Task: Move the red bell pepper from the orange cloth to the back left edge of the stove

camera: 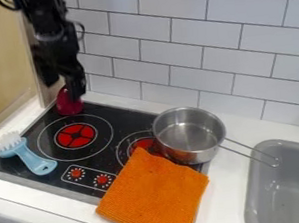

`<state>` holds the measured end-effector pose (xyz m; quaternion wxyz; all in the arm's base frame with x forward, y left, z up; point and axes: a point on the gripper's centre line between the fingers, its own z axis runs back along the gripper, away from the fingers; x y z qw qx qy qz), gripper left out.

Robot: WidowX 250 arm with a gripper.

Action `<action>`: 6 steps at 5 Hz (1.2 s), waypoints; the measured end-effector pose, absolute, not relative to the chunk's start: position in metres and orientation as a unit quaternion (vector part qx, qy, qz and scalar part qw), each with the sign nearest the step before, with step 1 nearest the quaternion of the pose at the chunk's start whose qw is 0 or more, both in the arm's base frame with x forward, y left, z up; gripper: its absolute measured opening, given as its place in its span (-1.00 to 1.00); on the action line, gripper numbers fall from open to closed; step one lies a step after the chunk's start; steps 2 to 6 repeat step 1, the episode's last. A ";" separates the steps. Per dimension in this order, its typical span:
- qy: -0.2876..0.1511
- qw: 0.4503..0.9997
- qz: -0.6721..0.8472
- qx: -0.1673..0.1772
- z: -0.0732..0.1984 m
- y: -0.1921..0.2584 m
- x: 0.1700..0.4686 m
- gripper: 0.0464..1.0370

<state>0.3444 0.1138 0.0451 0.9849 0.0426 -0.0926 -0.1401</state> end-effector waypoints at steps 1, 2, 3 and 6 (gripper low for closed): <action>-0.105 0.980 -0.150 0.073 0.062 0.114 0.333 0.92; -0.105 0.980 -0.150 0.073 0.062 0.114 0.333 0.92; -0.105 0.980 -0.150 0.073 0.062 0.114 0.333 0.92; -0.105 0.980 -0.150 0.073 0.062 0.114 0.333 0.92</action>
